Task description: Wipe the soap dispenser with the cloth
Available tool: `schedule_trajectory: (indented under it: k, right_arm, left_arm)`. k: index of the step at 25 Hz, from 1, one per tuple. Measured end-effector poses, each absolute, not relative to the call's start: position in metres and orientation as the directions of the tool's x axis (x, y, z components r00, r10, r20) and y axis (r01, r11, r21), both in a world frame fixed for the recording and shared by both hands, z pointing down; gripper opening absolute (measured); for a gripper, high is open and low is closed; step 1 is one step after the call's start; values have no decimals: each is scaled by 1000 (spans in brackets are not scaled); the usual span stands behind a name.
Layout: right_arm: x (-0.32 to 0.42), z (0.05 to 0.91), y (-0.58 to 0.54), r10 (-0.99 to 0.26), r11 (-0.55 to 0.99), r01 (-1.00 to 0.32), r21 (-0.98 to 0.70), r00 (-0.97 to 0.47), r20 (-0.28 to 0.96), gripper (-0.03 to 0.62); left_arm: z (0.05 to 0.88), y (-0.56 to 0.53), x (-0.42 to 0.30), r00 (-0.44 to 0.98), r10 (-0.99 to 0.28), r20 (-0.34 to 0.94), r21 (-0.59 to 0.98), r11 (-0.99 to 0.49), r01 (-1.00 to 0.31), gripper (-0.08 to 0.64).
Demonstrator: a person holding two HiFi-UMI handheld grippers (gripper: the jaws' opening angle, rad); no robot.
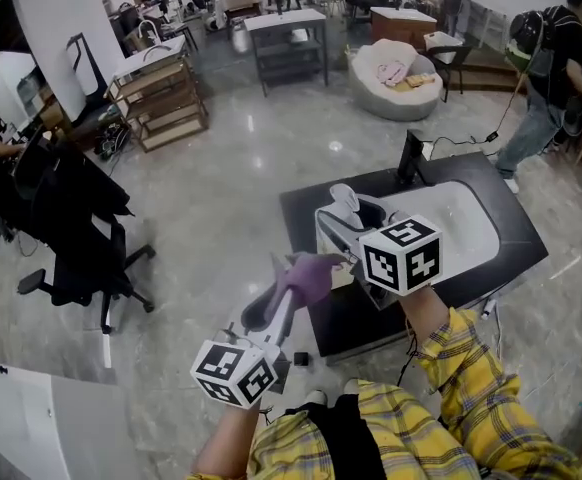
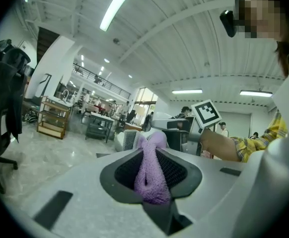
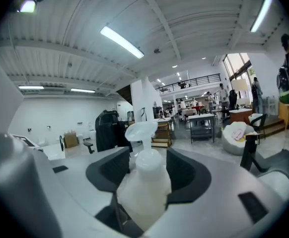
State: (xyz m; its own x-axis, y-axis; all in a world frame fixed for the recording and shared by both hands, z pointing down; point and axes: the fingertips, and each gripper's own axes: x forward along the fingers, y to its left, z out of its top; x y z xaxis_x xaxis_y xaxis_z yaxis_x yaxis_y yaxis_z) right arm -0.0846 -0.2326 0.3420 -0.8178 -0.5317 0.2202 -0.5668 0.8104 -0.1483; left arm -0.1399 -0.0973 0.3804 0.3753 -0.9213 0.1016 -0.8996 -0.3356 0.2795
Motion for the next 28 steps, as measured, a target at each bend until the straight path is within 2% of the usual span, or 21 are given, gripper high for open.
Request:
schedule_trajectory:
  k: [7, 11, 17, 28]
  right_arm:
    - [-17, 333, -228, -590, 754, -589, -292, -802, 93, 206]
    - [9, 343, -226, -622, 713, -613, -339, -777, 97, 206]
    - [38, 352, -219, -656, 670, -640, -376, -748, 104, 205]
    - [46, 370, -207, -648, 664, -646, -377, -748, 140, 204]
  left_arm:
    - [345, -111, -128, 383, -923, 34, 253, -363, -897, 66]
    - [333, -121, -112, 418, -908, 14, 265, -400, -878, 66]
    - [344, -139, -84, 443, -894, 63, 286, -409, -866, 66]
    - [383, -145, -69, 488, -866, 107, 340, -430, -837, 66]
